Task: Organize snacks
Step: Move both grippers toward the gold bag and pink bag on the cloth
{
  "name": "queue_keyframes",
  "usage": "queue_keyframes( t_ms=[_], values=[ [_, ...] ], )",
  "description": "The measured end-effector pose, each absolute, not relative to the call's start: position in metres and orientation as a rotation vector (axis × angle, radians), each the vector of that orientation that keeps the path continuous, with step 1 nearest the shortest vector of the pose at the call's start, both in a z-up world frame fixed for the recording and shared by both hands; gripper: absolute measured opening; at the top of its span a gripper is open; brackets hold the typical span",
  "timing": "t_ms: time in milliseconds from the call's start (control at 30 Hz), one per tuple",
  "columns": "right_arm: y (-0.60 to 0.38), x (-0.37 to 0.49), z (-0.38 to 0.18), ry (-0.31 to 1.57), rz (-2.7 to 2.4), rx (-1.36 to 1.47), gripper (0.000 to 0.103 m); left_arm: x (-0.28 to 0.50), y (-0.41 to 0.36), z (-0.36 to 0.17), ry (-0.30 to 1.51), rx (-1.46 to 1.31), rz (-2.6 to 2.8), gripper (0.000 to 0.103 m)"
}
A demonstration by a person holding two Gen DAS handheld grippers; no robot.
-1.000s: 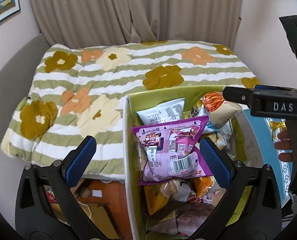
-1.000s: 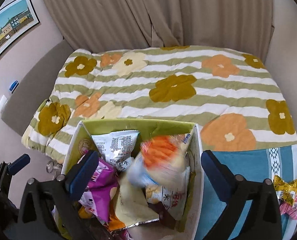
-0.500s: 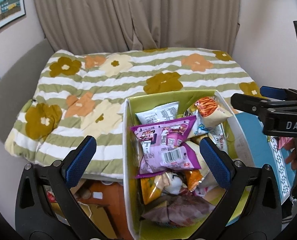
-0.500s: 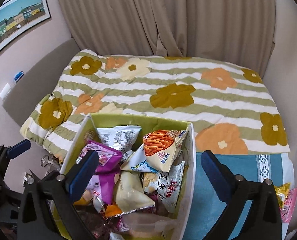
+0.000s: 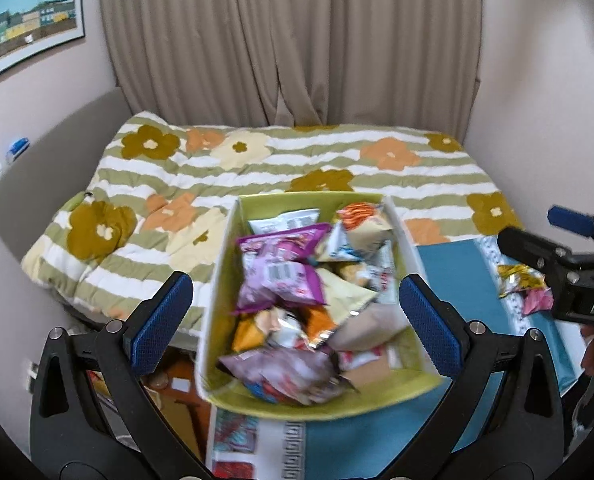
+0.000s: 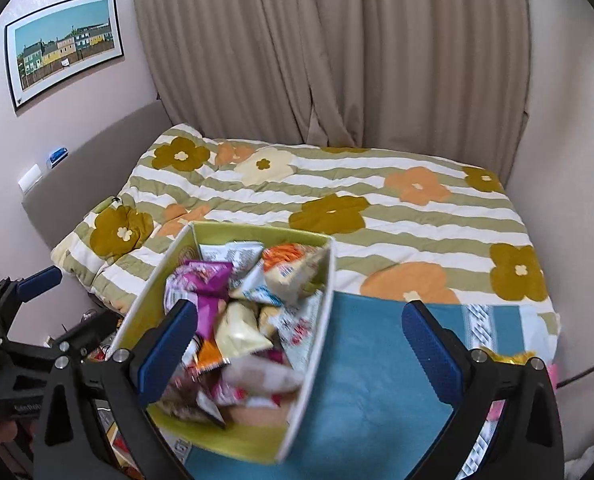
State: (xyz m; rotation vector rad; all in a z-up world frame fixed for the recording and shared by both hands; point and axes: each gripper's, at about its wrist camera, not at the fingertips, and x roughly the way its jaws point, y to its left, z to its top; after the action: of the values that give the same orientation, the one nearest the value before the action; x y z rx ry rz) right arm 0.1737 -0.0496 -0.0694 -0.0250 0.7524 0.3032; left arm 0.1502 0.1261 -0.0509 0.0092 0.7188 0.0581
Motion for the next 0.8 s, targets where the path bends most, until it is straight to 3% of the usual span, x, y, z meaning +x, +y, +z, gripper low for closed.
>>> queue_keyframes(
  t_ms=[533,800],
  values=[
    [-0.175,0.076,-0.073,0.739,0.160,0.001,0.102,0.085,-0.004,-0.060,0.691,0.043,-0.135,0.103],
    [-0.250,0.060,-0.087,0.759,0.008,0.013,0.102,0.112,-0.074,-0.082,0.743,0.106,-0.298,0.103]
  ],
)
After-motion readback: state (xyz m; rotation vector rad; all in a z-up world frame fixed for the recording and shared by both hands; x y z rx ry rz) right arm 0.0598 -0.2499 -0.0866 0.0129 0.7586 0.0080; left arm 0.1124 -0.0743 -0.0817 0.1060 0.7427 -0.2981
